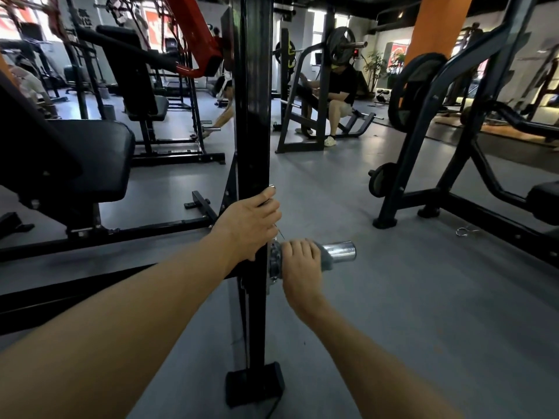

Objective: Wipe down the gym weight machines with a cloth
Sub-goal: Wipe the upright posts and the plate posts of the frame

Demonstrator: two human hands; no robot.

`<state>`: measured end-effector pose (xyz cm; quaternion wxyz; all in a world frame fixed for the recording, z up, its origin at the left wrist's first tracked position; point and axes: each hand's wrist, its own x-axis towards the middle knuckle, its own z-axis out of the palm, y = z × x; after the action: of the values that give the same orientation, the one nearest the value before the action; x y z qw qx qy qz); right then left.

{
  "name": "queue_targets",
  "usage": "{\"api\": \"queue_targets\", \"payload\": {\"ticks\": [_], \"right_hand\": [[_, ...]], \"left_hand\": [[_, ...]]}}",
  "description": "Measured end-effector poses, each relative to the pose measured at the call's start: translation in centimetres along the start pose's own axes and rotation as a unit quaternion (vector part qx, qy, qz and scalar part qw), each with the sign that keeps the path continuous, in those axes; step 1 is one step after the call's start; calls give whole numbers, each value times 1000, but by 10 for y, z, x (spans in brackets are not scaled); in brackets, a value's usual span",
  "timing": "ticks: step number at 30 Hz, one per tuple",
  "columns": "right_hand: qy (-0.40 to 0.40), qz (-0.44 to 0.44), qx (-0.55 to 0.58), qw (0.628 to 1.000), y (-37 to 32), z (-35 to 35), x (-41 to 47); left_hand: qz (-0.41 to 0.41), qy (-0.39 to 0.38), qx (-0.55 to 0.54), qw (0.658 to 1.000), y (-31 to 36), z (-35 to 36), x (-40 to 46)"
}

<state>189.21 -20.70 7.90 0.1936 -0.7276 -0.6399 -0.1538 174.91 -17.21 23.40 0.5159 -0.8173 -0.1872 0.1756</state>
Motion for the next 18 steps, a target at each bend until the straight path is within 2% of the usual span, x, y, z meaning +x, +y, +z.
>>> {"api": "queue_targets", "payload": {"ticks": [3,6,9,11,14,18], "right_hand": [[1,-50,-62,997,59,-10,2],[-37,2,-83,996,119,-25,10],[-125,-11,-122,985,100,-34,27],[-147,-50,-113,981,69,-34,37],[-112,-98,-97,984,29,-24,43],[12,-84,-70,994,14,-2,14]], "left_hand": [[-1,5,4,1000,0,4,2],[8,10,3,1000,-1,6,5],[12,12,0,1000,-1,7,5],[9,17,-5,1000,-2,5,6],[7,23,-11,1000,-2,7,4],[4,24,3,1000,-3,9,1]]}}
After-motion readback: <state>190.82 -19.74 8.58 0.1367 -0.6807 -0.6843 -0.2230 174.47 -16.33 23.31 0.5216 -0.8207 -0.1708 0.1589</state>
